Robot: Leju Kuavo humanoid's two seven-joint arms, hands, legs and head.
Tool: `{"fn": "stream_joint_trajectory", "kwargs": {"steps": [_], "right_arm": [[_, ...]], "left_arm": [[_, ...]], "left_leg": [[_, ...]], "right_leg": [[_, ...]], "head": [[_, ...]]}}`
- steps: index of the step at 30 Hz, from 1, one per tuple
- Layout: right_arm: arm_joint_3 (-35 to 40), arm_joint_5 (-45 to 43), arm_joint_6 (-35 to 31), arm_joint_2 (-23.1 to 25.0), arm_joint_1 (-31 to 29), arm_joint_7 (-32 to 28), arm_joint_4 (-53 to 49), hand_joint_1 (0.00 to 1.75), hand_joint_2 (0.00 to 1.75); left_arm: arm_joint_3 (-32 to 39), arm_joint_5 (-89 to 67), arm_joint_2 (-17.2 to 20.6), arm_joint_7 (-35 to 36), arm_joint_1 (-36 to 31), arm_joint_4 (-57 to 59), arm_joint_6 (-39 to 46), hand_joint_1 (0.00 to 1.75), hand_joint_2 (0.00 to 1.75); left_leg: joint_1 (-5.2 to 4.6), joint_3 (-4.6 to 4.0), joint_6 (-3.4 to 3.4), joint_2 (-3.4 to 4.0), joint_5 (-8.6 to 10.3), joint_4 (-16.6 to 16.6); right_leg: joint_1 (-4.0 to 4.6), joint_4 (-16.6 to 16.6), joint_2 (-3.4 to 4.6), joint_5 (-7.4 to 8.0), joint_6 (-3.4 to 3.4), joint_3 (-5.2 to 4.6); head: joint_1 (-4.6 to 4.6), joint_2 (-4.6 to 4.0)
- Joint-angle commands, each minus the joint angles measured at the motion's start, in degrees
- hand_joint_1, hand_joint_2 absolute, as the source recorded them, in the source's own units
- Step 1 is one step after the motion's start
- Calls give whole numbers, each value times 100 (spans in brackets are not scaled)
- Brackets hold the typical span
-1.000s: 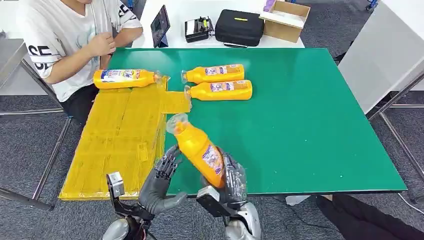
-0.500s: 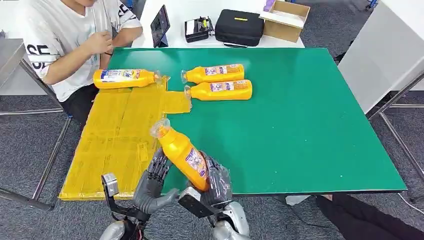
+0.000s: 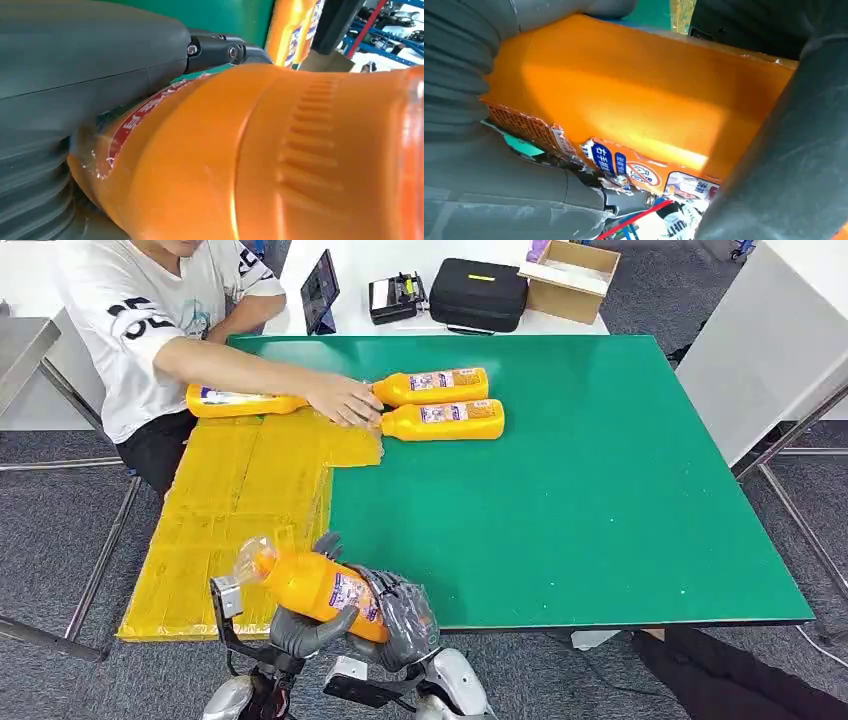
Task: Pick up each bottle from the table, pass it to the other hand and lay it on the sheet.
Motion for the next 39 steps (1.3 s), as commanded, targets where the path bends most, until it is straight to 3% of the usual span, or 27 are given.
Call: {"fn": "stream_joint_trajectory", "kwargs": {"steps": [1,5,6,10,35,37,38,39], "right_arm": [[258,186,-474,170,178,-50,223,175,175],[292,112,-474,181,148,-47,309,175,175],[616,-263,-455,153,-34,80,754,175,175],[844,-443,-423,141,-141,179,955,175,175],[848,-446,-417,146,-150,182,956,175,175],[858,-455,-392,148,-161,193,960,168,175],[870,-480,-367,153,-182,222,968,168,175],[888,-476,-348,160,-210,266,986,168,175]], "left_arm": [[140,237,-137,51,-260,124,26,0,175],[171,312,-146,83,-253,102,9,0,175],[304,760,-142,140,-126,-290,-186,0,175],[272,917,-127,210,-77,-482,-325,0,175],[260,915,-147,211,-67,-480,-317,0,175],[215,889,-119,197,-70,-487,-384,0,175],[177,832,-98,151,-83,-479,-425,10,175],[183,832,-125,133,-77,-479,-417,175,175]], "left_leg": [[12,25,-4,-5,-16,5],[14,30,-4,-5,-19,6],[9,20,-3,0,-13,4],[11,25,-3,8,-15,2],[10,23,-2,-5,-12,2],[12,28,-3,-6,-16,5],[12,28,-3,-6,-15,4],[6,14,-2,-4,-7,1]], "right_leg": [[17,-1,-15,-17,-27,33],[20,-1,-16,-20,-31,39],[14,-1,-8,-13,-21,26],[16,-4,-1,-12,-23,30],[14,-3,-14,-13,-22,29],[17,-2,-17,-18,-27,36],[18,-3,-17,-17,-27,36],[9,-1,-11,-9,-16,18]], "head": [[0,0],[0,0],[0,0],[0,0],[0,0],[0,0],[0,0],[0,0]]}}
